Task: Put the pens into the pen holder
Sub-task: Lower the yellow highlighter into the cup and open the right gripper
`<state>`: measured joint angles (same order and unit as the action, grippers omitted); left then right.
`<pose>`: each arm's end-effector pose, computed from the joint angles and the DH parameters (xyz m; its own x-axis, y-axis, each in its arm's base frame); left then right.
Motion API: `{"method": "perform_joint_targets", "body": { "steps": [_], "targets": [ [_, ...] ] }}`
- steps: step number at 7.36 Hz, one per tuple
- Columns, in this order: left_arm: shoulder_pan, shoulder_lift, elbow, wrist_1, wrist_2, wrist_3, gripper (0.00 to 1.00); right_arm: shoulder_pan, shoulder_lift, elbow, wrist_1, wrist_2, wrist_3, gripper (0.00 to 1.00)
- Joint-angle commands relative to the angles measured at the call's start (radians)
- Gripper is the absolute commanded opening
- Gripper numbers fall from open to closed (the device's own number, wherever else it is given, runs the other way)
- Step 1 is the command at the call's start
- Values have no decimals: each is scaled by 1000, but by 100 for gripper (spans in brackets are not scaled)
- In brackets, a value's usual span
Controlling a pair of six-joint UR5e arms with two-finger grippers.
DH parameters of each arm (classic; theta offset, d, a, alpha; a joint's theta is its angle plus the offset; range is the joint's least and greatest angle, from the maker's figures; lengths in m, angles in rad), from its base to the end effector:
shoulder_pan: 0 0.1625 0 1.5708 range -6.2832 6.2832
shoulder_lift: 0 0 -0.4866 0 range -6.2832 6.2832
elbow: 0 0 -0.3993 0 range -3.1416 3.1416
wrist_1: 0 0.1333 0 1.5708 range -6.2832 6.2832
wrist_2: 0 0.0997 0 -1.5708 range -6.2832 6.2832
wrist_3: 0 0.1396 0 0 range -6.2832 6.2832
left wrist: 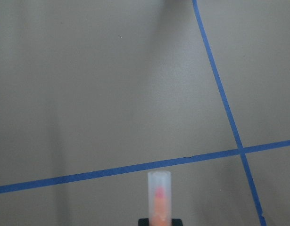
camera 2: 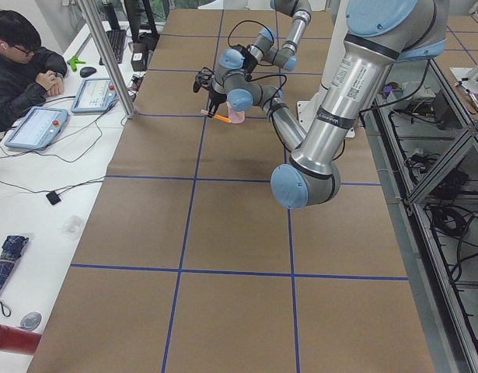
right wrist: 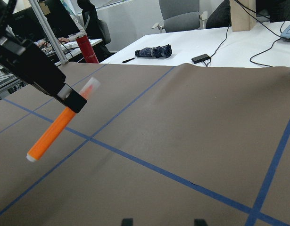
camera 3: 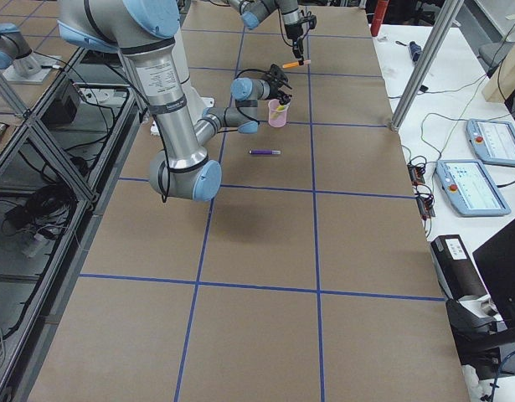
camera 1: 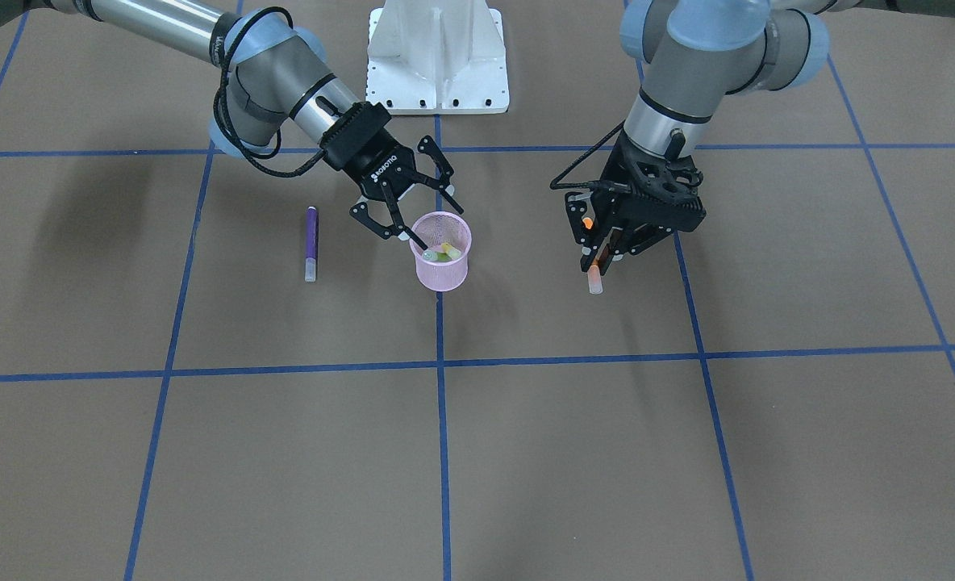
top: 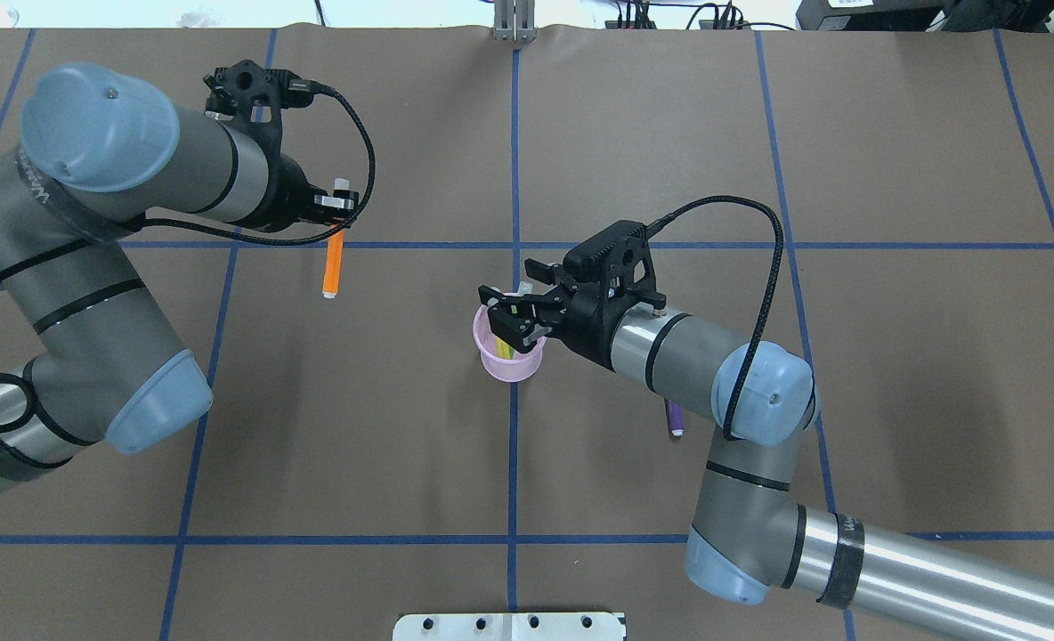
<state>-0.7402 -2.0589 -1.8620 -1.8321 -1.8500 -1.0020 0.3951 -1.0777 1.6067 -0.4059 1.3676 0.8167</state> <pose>0.4370 -0.5276 0.2935 0.5692 0.1813 -0.8019 0.1972 0.9168 0.3473 -0.5825 -0.4179 0.2739 0.3020 -0.6006 0.7403 -0.4871 0.5703 0.6614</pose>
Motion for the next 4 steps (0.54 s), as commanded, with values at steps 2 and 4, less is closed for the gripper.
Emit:
{"method": "perform_joint_targets", "body": {
  "steps": [2, 4],
  "targets": [
    [2, 8, -14, -201, 115, -3, 0, 63, -24, 120, -208, 98, 148, 98],
    [24, 116, 38, -606, 215, -1, 0, 196, -83, 195, -418, 311, 221, 99]
  ]
}}
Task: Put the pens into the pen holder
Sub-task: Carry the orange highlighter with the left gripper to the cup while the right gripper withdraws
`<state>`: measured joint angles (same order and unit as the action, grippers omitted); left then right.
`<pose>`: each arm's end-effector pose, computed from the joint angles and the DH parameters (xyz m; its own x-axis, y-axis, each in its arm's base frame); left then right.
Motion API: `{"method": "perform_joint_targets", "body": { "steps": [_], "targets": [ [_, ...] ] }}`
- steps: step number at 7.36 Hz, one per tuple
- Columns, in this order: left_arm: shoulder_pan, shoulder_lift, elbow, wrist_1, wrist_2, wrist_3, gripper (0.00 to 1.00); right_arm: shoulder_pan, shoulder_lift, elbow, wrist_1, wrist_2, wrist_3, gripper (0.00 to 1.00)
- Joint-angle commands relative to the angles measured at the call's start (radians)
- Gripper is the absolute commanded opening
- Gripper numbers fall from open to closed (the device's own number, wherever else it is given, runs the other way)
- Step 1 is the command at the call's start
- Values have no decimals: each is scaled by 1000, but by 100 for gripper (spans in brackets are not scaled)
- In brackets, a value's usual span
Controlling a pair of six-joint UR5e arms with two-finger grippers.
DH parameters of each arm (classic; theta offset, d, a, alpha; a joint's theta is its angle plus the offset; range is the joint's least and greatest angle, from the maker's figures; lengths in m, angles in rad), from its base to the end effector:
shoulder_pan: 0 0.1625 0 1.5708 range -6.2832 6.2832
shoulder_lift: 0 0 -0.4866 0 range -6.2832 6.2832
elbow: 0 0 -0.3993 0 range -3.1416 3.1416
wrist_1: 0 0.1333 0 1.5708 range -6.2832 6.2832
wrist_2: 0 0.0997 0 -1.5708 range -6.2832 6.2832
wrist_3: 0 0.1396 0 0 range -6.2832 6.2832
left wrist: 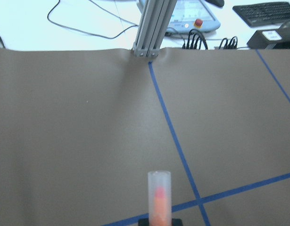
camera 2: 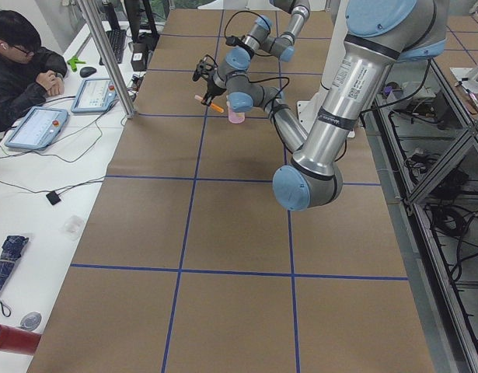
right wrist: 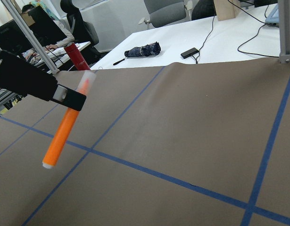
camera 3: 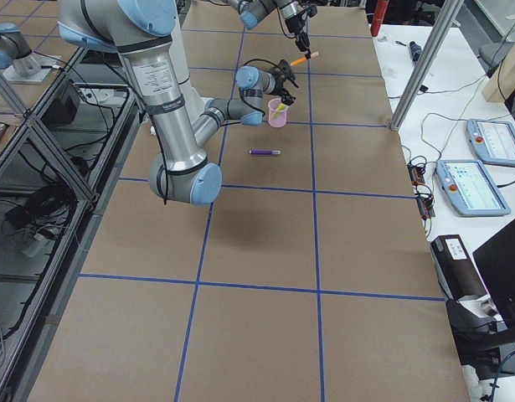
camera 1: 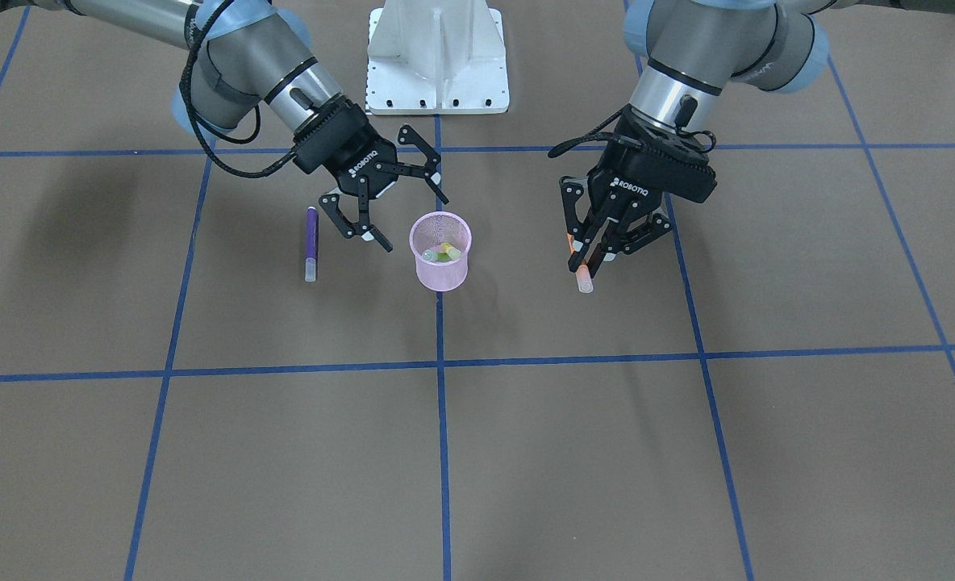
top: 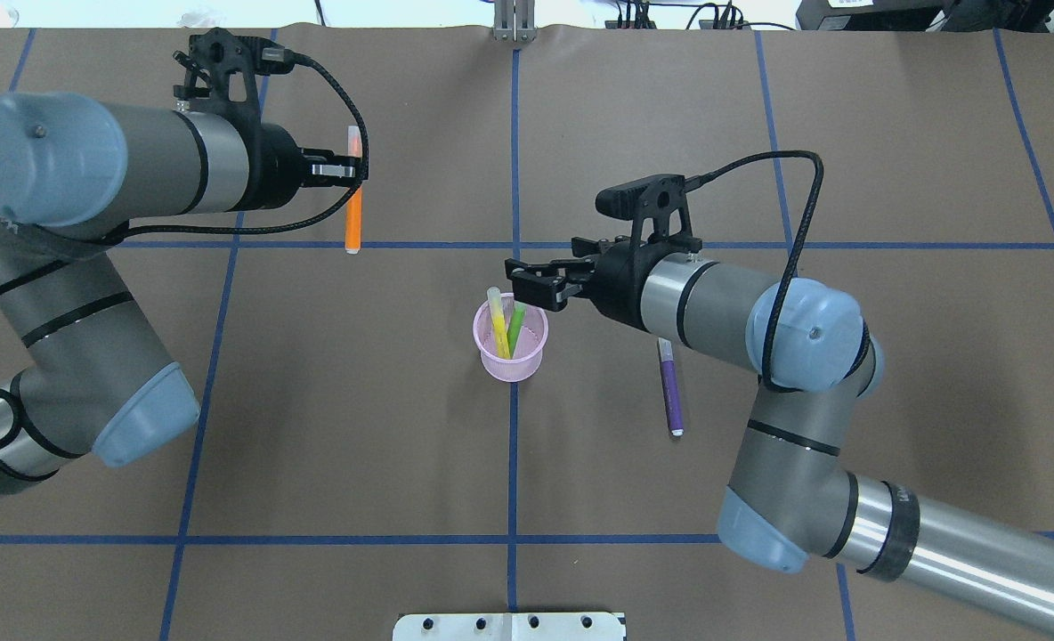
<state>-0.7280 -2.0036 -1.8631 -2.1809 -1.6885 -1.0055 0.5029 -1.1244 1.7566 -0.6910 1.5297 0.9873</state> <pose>0.4157 -0.5271 0.2748 0.4554 0.3067 -0.8358 0.3927 0.7734 0.4977 -0.5264 -0.4483 0.2741 0.3281 -0.4478 0.8318 -0.4035 0.7297 0.5520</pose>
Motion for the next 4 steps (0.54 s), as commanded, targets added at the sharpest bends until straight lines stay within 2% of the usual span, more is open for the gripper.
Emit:
{"method": "perform_joint_targets", "body": {
  "steps": [1, 2, 4],
  "targets": [
    [16, 80, 112, -456, 58, -1, 0, 185, -60, 47, -222, 338, 65, 99],
    [27, 80, 143, -534, 90, -4, 0, 263, -63, 52, -371, 471, 65, 99],
    [149, 68, 165, -676, 246, -10, 0, 328, -60, 86, -629, 512, 65, 99]
  ]
}}
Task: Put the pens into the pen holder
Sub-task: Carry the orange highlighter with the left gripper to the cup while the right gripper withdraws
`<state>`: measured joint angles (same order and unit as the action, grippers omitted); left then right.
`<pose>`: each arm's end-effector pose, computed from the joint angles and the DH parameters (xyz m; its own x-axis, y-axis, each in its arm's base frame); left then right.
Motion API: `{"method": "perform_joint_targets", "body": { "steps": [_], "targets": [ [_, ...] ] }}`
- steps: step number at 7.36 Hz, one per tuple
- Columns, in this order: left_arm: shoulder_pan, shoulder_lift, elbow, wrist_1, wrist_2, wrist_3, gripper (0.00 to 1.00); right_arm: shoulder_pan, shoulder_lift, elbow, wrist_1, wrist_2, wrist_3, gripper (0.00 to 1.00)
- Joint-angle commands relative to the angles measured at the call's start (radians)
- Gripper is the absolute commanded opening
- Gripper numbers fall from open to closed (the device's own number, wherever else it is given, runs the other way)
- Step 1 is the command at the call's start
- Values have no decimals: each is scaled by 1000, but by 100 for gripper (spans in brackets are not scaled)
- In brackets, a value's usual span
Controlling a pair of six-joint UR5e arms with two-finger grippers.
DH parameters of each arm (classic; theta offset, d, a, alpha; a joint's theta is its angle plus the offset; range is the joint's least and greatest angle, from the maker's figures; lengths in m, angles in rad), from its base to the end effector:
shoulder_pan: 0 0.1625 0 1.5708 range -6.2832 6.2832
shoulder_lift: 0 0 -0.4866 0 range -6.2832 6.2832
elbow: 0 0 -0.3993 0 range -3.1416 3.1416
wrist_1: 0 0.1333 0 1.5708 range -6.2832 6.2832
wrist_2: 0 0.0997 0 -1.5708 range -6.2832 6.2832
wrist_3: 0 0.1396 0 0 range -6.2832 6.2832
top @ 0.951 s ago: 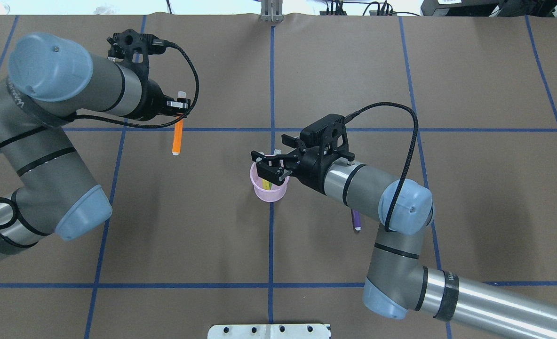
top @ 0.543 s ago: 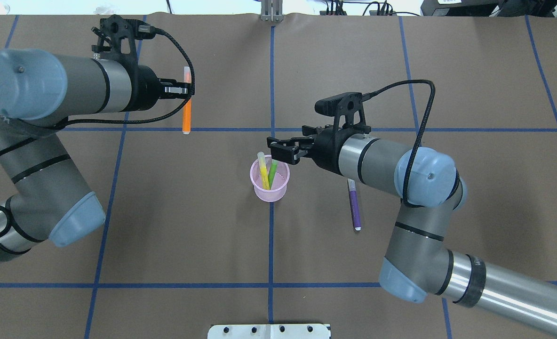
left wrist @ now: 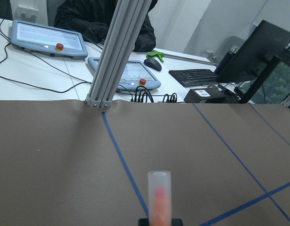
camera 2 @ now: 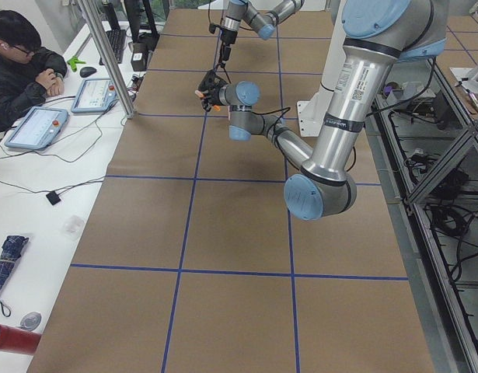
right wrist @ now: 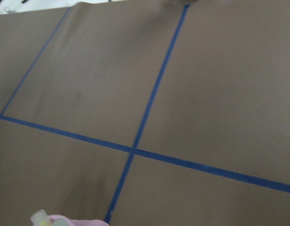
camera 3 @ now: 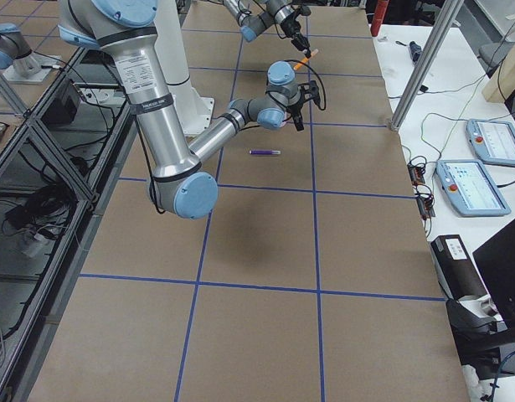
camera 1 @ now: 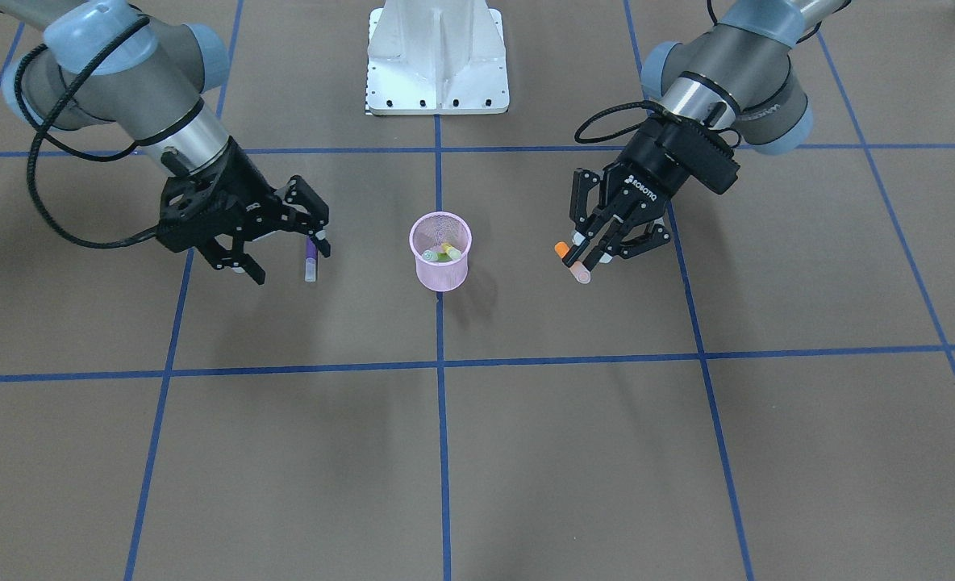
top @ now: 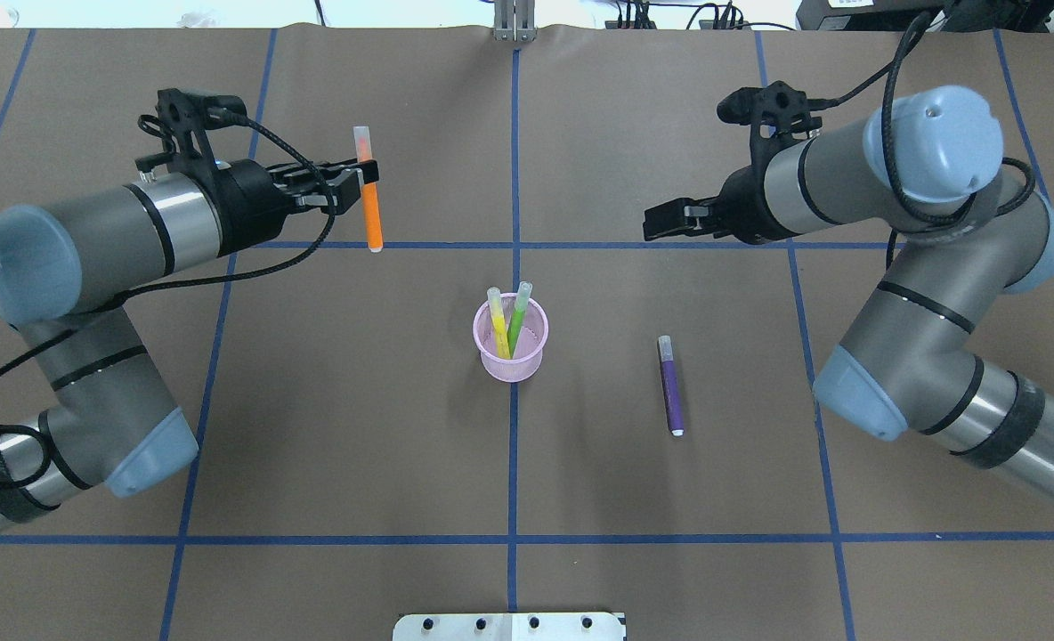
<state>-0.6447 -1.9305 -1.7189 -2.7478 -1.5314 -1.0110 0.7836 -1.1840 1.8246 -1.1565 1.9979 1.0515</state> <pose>0.4341 -0.5000 0.3089 0.2584 0.4695 -0.8442 0.5836 0.6205 0.5238 -0.4167 -0.5217 0.3505 0.4955 -0.1439 0.8566 -0.1627 0.9533 0.2543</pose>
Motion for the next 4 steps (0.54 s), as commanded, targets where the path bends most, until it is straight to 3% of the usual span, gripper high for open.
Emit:
{"method": "perform_joint_targets", "body": {
  "steps": [1, 4],
  "targets": [
    [78, -7, 51, -216, 95, -4, 0, 48, 4, 19, -264, 54, 2, 99],
    [150, -51, 68, -236, 100, 3, 0, 8, 1, 5, -315, 56, 7, 99]
  ]
}}
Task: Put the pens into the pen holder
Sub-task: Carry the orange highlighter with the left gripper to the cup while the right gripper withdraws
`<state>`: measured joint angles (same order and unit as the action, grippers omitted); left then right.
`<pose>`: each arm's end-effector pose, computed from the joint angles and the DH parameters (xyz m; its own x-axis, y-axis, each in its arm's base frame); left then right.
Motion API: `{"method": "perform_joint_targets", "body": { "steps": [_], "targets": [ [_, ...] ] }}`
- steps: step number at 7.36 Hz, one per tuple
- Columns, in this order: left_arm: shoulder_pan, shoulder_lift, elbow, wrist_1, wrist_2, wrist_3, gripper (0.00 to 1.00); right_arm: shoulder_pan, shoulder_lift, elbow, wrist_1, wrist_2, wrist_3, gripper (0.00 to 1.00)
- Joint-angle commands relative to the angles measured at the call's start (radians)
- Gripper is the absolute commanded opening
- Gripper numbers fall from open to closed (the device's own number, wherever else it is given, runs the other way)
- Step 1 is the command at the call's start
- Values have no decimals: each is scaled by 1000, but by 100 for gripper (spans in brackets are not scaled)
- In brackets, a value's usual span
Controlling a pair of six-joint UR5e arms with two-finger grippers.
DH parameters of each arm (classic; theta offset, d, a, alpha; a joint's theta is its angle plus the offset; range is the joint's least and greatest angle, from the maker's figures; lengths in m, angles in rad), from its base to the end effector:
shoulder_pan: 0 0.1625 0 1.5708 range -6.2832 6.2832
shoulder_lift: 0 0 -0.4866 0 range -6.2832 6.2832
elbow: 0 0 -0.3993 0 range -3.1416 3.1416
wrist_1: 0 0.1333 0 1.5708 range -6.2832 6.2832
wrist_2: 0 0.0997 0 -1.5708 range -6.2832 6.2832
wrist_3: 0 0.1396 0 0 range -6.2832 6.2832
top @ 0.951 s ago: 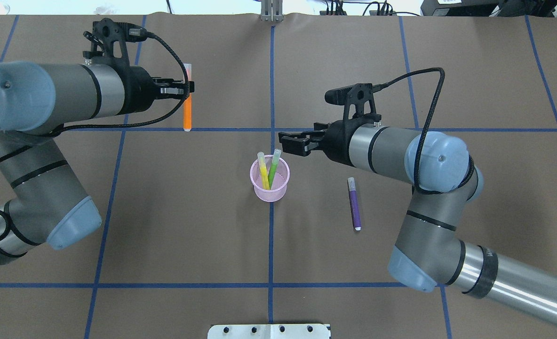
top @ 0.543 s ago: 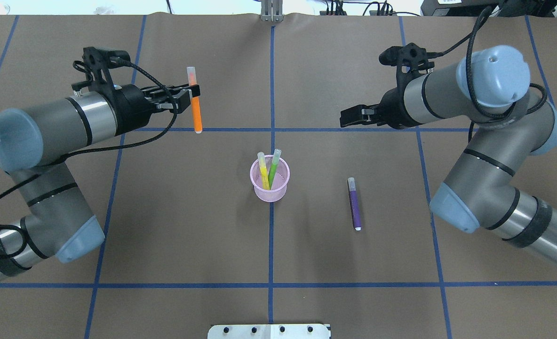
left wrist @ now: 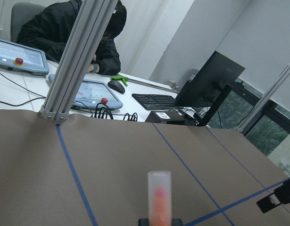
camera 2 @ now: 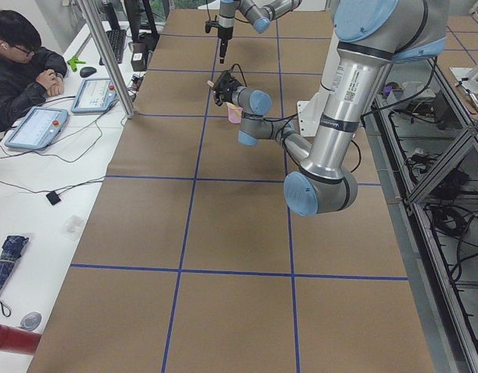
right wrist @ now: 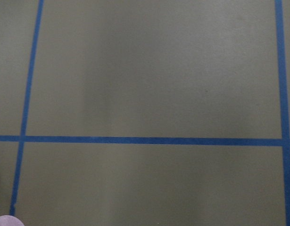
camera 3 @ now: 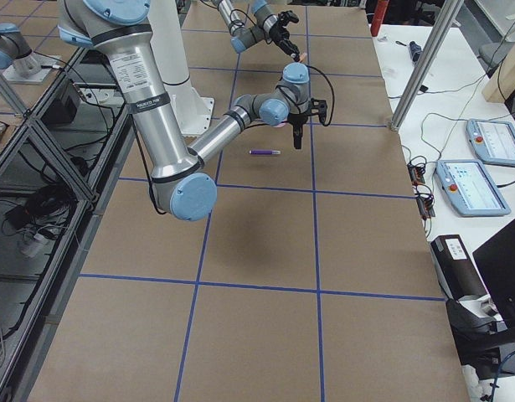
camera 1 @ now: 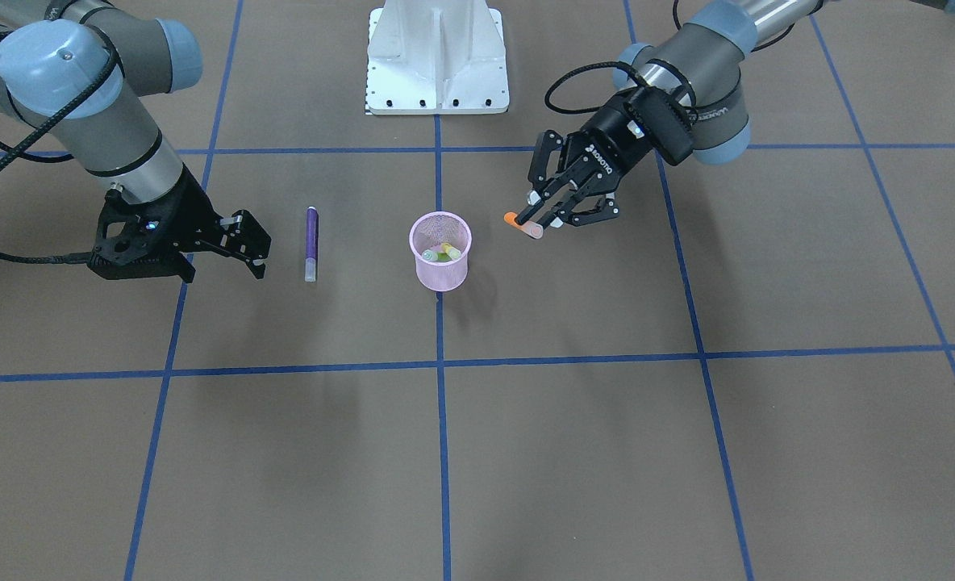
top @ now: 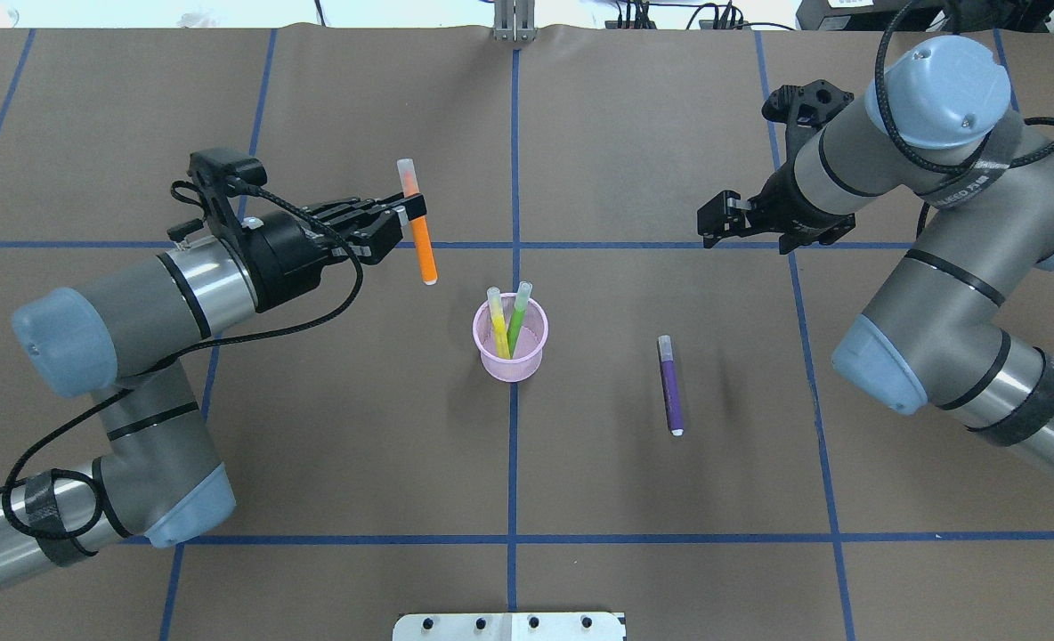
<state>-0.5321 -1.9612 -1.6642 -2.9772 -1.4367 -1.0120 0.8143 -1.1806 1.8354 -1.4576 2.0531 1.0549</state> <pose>0.4733 -0.4550 0.2887 0.0951 0.5537 -0.8273 0.6625 0.5850 0.4678 -0.4028 -0.5266 0.3891 0.6382 0.0394 0.7689 -0.1245 0.9908 0.0525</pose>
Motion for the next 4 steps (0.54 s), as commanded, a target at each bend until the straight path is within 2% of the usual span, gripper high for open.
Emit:
{"method": "perform_joint_targets", "body": {
  "steps": [1, 4],
  "targets": [
    [66, -53, 53, -8, 37, 9, 0, -44, 4, -24, -12, 1, 23, 99],
    [95, -133, 129, -8, 65, 9, 0, -95, 36, -102, 2, -1, 100, 99]
  ]
}}
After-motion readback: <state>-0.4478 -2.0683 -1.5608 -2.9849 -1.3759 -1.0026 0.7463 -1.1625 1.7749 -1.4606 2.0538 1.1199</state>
